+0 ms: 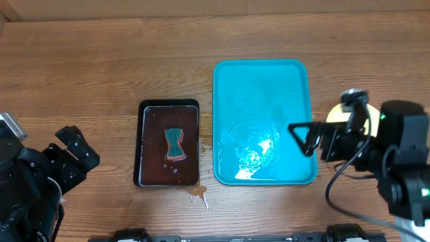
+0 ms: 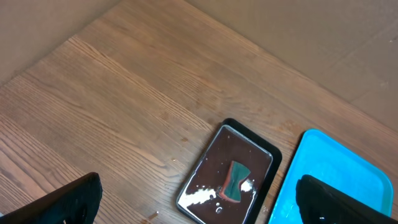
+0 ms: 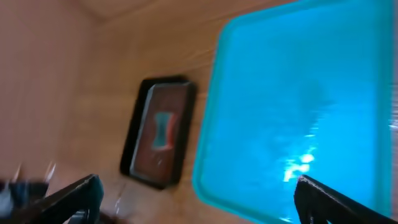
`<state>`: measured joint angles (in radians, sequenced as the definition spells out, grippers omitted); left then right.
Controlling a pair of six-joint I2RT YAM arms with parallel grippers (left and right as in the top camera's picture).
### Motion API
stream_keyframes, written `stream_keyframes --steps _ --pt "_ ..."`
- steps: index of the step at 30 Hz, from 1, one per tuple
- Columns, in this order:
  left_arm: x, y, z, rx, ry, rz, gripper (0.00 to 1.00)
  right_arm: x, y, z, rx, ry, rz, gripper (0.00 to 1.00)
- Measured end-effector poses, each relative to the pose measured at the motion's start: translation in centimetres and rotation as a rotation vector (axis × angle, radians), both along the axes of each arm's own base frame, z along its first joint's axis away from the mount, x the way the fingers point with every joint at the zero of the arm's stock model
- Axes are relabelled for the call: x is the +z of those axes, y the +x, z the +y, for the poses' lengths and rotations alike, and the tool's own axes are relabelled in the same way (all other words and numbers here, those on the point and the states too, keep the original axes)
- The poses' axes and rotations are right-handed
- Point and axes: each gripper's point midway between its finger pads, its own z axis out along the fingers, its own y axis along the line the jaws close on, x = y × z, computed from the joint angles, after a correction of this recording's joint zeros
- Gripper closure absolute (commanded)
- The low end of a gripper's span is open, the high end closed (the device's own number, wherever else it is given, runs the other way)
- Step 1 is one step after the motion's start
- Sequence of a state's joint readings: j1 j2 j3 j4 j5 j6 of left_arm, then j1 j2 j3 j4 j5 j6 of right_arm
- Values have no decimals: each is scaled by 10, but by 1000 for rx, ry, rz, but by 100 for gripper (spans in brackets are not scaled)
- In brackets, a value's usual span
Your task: Clean dirty plates on tray and stack at the side
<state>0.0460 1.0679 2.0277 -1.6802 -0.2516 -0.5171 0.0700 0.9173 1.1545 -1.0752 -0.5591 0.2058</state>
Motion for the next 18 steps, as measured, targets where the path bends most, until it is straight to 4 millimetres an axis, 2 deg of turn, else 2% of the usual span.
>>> stream_keyframes --steps 4,8,11,14,18 --pt "0 0 0 0 0 0 0 2 -9 15 68 6 -4 0" --pt "0 0 0 0 0 0 0 -1 -5 11 48 -16 -5 0" --pt "0 0 0 0 0 0 0 4 9 4 0 -55 -66 0" --pt "0 0 0 0 0 0 0 27 37 -8 -82 -96 -242 0" --pt "0 0 0 0 0 0 0 44 52 -25 -196 -125 -449 0"
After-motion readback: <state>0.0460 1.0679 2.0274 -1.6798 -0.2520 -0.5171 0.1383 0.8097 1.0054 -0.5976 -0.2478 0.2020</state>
